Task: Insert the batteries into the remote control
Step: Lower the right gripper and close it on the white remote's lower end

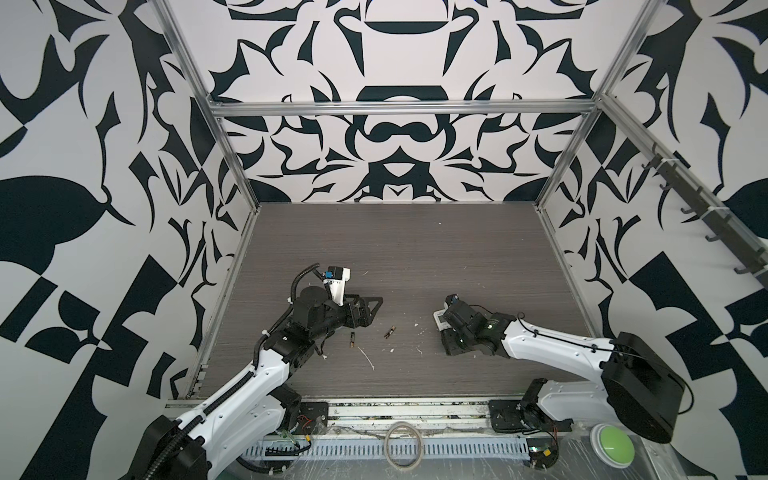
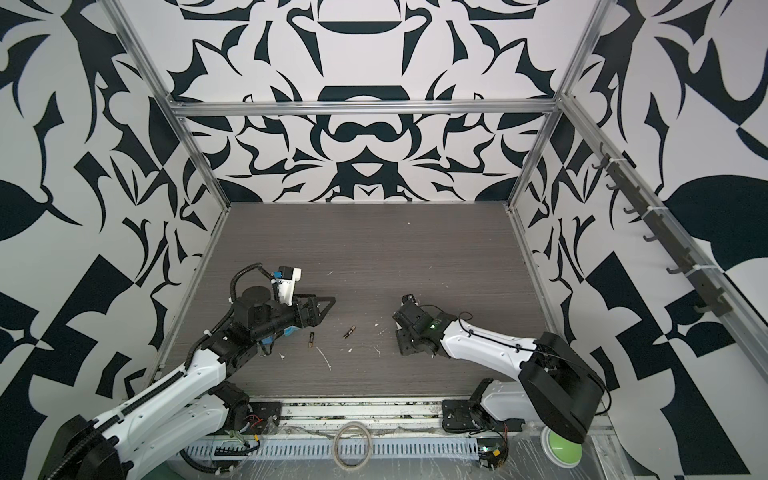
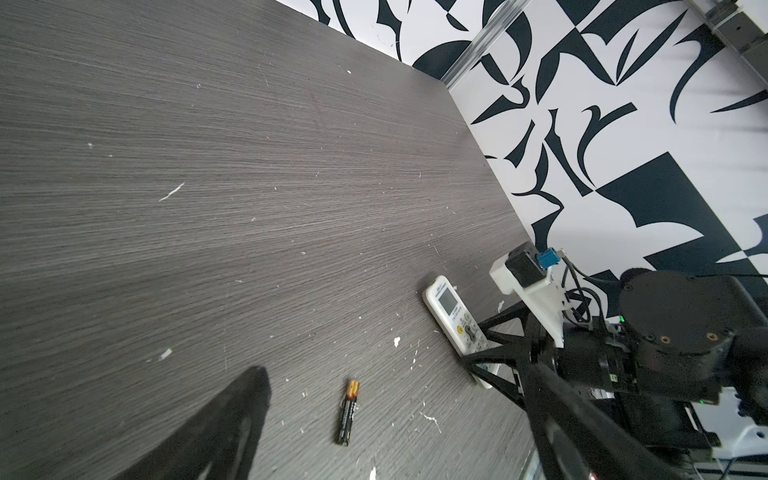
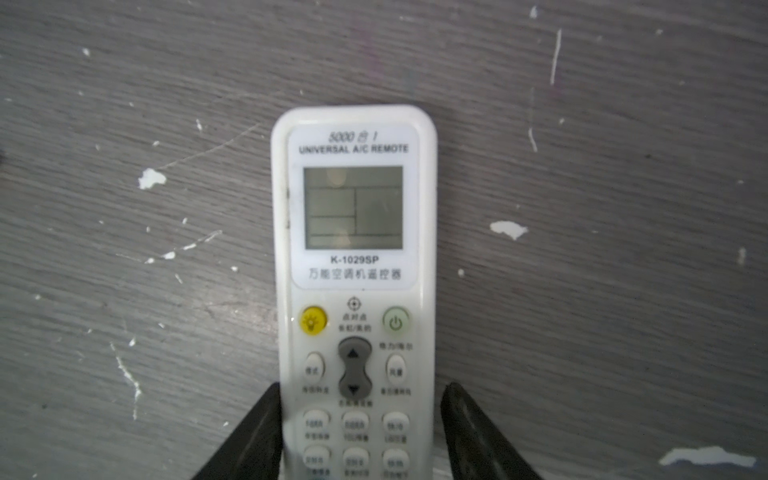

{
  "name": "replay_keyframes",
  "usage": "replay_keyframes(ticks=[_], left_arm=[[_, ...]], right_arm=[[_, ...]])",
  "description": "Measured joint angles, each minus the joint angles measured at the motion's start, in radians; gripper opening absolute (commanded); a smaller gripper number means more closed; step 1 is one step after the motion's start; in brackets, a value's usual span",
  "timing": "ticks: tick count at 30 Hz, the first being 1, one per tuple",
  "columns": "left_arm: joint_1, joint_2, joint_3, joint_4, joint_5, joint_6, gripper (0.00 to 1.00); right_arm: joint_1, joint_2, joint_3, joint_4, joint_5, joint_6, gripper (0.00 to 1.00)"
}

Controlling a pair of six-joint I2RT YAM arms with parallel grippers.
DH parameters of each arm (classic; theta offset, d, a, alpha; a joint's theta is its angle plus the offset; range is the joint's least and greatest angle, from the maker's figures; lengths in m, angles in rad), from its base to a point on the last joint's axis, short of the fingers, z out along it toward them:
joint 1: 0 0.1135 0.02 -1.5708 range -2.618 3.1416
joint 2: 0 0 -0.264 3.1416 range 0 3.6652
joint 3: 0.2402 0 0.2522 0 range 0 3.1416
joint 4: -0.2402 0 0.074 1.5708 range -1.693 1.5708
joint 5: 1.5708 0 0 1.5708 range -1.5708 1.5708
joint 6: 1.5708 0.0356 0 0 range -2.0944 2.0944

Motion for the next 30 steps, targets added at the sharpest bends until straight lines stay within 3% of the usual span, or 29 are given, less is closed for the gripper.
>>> replay_keyframes(ticks=[9, 20, 30], left_arm=[[0.0, -0.02, 0.0, 0.0, -0.01, -0.005, 0.99], [0.0, -0.044, -0.003, 0.004, -0.018, -0.026, 0.99], [0.0, -0.025, -0.003, 0.024, -0.006, -0.035, 0.99]], right_arm=[[0.008, 0.0, -0.016, 0.016, 0.0, 0.003, 0.61], [0.024, 0.0, -0.024, 0.019, 0.016, 0.019, 0.51], [0.035, -0.091, -0.046, 0.047, -0.006, 0.014, 0.29]])
